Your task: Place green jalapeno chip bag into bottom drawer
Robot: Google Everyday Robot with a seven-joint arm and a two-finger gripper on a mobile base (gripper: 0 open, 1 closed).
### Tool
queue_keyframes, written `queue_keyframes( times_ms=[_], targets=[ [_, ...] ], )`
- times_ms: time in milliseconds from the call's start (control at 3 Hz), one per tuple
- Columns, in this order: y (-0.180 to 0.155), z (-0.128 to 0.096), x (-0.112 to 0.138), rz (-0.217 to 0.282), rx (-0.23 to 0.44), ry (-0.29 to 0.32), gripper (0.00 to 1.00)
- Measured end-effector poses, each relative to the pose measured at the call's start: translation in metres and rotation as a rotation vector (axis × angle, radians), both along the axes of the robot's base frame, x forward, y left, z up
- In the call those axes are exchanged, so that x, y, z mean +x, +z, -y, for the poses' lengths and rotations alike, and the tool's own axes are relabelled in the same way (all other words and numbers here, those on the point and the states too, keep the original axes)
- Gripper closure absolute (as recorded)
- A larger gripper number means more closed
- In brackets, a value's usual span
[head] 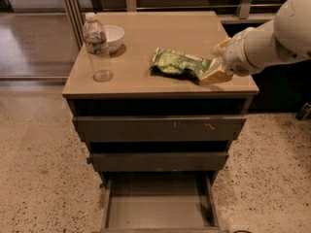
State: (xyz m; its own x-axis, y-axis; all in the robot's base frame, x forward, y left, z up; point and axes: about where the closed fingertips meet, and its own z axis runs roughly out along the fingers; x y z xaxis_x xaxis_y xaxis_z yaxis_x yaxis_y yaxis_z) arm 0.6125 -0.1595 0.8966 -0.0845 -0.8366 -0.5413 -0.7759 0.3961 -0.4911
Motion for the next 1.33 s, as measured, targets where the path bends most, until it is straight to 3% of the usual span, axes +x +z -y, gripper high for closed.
queue_keyframes(
  times_ms=[333, 667, 1333],
  targets=[
    [-0.016, -0.006, 0.012, 0.016, 0.008, -0.015, 0.54],
    [-0.036, -0.01, 0.028, 0.008, 0.014, -0.03, 0.46],
    [-0.067, -0.019, 0.059, -0.021, 0.022, -0.059, 0.46]
  ],
)
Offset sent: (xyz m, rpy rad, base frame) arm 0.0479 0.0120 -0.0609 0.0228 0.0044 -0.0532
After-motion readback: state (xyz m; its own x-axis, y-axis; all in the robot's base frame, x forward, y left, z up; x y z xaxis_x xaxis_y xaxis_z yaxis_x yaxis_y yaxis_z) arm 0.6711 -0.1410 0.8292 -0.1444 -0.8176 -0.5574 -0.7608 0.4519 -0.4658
